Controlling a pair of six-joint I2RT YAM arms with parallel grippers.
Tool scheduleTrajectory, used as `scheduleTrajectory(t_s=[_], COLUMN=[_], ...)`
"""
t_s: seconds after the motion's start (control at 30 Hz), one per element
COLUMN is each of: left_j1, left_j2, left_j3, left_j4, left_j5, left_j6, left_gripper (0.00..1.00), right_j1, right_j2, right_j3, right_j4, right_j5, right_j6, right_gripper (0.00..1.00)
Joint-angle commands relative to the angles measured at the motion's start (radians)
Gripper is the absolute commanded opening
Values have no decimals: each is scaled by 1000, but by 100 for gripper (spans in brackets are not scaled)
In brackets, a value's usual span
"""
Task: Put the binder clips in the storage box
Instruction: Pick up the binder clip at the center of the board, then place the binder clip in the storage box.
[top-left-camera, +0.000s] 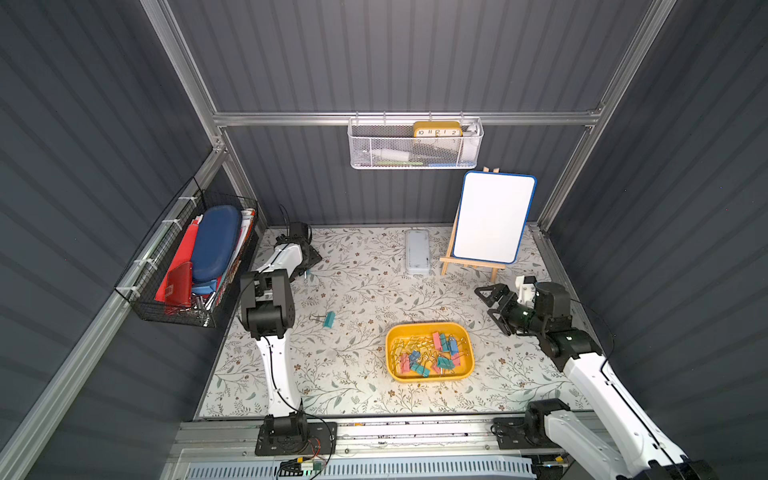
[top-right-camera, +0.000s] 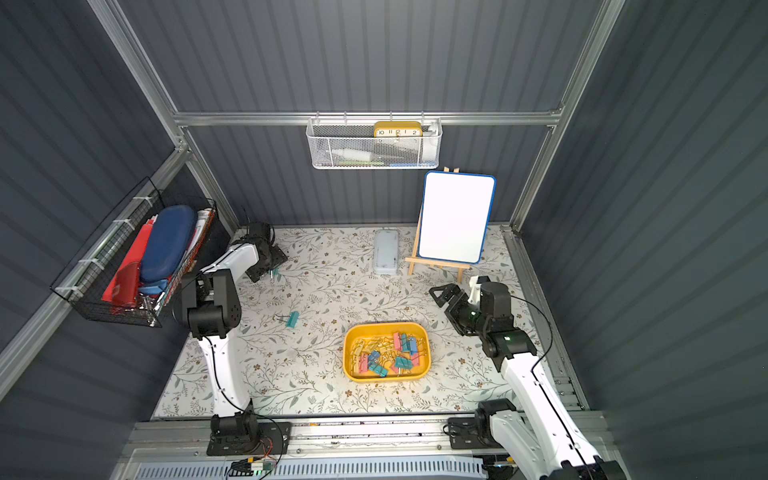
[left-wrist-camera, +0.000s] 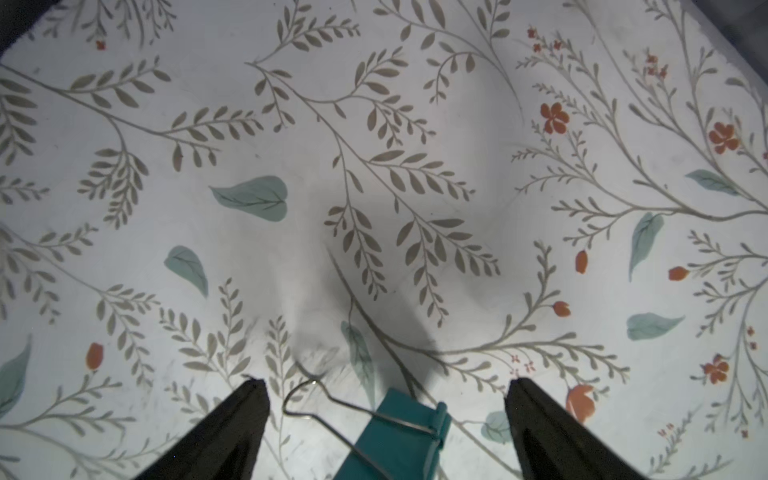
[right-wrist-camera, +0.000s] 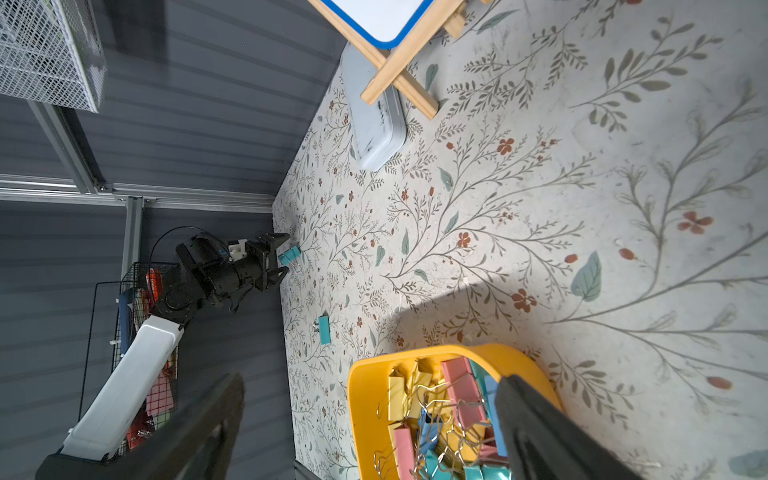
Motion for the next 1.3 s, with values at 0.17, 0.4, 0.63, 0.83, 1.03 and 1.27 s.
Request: scheduleTrajectory(t_s=[0.17,0.4,0.63,0.83,1.03,1.27], left_j1=[-2,-3,-4,-71,-286,-605], left_j2=[10,23,-38,-198,-354,-554], left_j3=[0,-12,-50,-106,-143,-164], left_j4=[-71,-57,-31,-36,-76,-80], left_j5=[26,28,58,136,167,197], left_j6=[-50,-62,-39,-5,-11,-90], left_gripper=[75,45,34,33,30,31], right_j1=[-2,-2,-2,-4,-15,-62], right_j2=[0,-11,-8,9,36,53], right_j3=[-4,-1,-1,-9,-6,-9], right_j4=[15,6,11,37,58,59], right_j5=[-16,-12,-11,28,31,12], right_j6=[-8,-14,-5,21,16,13], right_gripper=[99,99,99,99,99,99])
